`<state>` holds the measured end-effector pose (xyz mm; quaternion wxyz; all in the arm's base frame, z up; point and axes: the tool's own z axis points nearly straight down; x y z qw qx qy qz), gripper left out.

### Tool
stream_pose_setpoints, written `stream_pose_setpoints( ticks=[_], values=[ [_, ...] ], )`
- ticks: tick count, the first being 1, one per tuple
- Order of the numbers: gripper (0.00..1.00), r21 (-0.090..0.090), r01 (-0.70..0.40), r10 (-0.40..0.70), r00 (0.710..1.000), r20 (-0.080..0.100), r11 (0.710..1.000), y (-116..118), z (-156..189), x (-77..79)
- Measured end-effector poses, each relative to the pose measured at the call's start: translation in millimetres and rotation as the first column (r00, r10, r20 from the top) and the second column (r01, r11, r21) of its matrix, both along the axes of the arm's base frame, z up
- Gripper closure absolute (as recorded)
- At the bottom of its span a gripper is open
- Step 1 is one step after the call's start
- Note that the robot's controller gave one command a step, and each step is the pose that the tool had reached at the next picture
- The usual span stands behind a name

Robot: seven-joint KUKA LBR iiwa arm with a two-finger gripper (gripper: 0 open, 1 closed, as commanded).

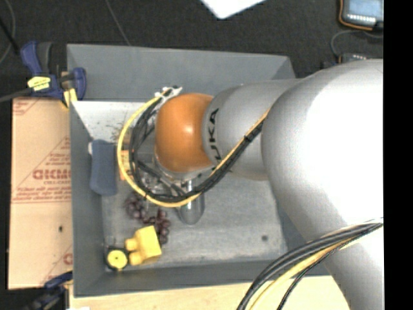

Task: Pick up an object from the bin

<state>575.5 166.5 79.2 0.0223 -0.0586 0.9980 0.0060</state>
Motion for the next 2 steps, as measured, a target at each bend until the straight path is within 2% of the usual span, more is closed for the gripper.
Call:
stream_pose_setpoints(
  ticks=[1,2],
  values=[
    [1.0,0.0,0.007,-0.007,1.0,-0.003,1.0,7.0,-0.7,10.6],
    [1.0,-0.001,0.007,-0.007,1.0,-0.003,1.0,7.1,23.3,9.3]
  ],
)
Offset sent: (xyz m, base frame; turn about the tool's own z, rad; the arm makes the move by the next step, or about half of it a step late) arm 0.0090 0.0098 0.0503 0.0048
